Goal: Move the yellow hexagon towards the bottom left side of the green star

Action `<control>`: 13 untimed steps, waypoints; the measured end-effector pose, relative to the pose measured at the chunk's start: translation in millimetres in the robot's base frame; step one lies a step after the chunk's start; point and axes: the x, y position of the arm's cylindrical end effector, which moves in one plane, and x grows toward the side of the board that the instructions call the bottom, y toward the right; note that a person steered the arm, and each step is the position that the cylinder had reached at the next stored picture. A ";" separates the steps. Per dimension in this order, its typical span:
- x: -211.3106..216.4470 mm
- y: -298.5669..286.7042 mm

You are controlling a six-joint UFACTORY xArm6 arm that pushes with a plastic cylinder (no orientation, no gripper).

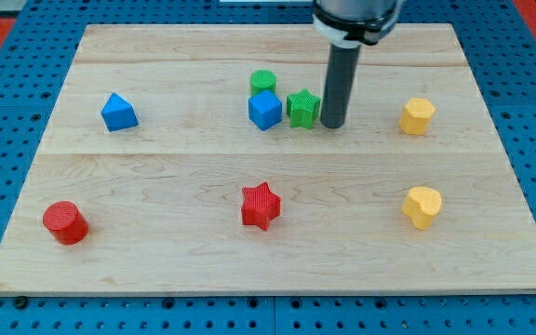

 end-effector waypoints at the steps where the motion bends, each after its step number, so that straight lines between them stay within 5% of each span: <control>1: -18.3 -11.2; 2: -21.7 23.8; 4: -51.6 221.2; 7: 0.9 151.7; 9: -22.0 49.4; 11: -77.2 76.6; 13: -34.1 36.0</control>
